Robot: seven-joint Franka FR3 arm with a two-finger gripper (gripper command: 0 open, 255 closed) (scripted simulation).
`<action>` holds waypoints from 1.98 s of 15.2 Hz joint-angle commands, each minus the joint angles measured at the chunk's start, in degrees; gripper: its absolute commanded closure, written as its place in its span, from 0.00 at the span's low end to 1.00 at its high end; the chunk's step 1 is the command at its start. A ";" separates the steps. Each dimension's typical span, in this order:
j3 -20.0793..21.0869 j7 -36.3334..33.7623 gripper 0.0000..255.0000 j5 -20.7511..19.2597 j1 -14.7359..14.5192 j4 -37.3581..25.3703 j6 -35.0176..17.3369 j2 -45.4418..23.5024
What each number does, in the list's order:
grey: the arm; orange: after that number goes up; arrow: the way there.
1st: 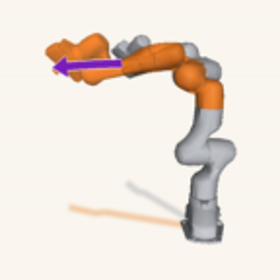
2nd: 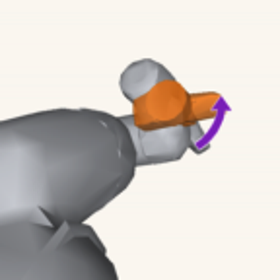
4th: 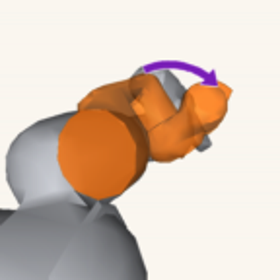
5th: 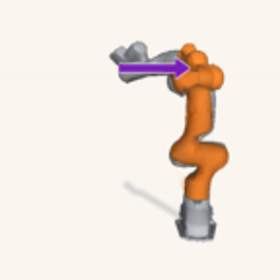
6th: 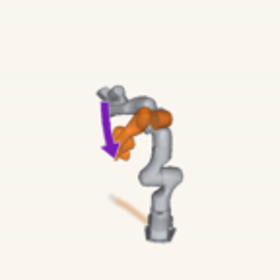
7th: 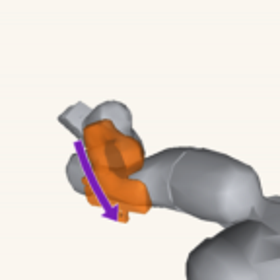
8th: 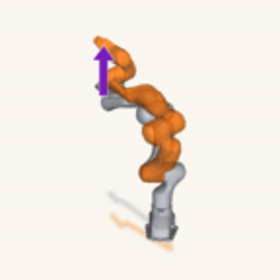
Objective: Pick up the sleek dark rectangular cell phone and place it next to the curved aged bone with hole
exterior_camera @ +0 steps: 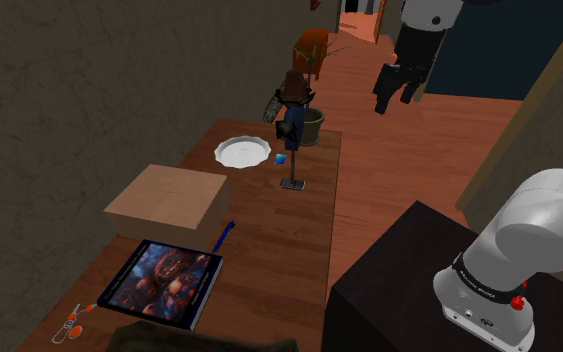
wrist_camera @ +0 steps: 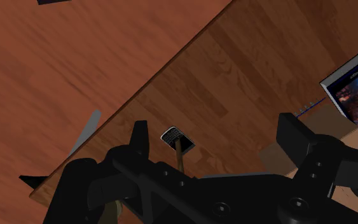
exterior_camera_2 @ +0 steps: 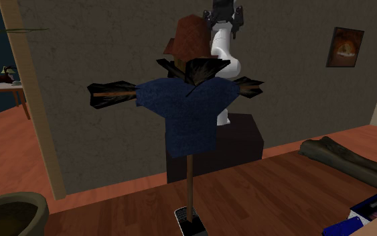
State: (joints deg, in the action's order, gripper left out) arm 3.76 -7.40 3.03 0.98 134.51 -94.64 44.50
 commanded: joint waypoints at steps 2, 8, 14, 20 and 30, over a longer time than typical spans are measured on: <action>-0.35 0.89 0.00 -0.23 -0.03 0.95 -1.88 -1.03; -2.33 6.10 0.00 -1.43 -0.12 4.95 -13.22 -9.00; -4.12 11.13 0.00 -2.19 -0.27 5.92 -24.25 -19.64; -5.57 16.16 0.00 -2.22 -0.49 3.83 -34.11 -32.19; -6.21 24.53 0.00 -0.67 -0.21 -6.05 -45.88 -54.86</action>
State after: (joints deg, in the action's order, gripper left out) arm -2.59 16.50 2.19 0.81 129.88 -139.73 -8.09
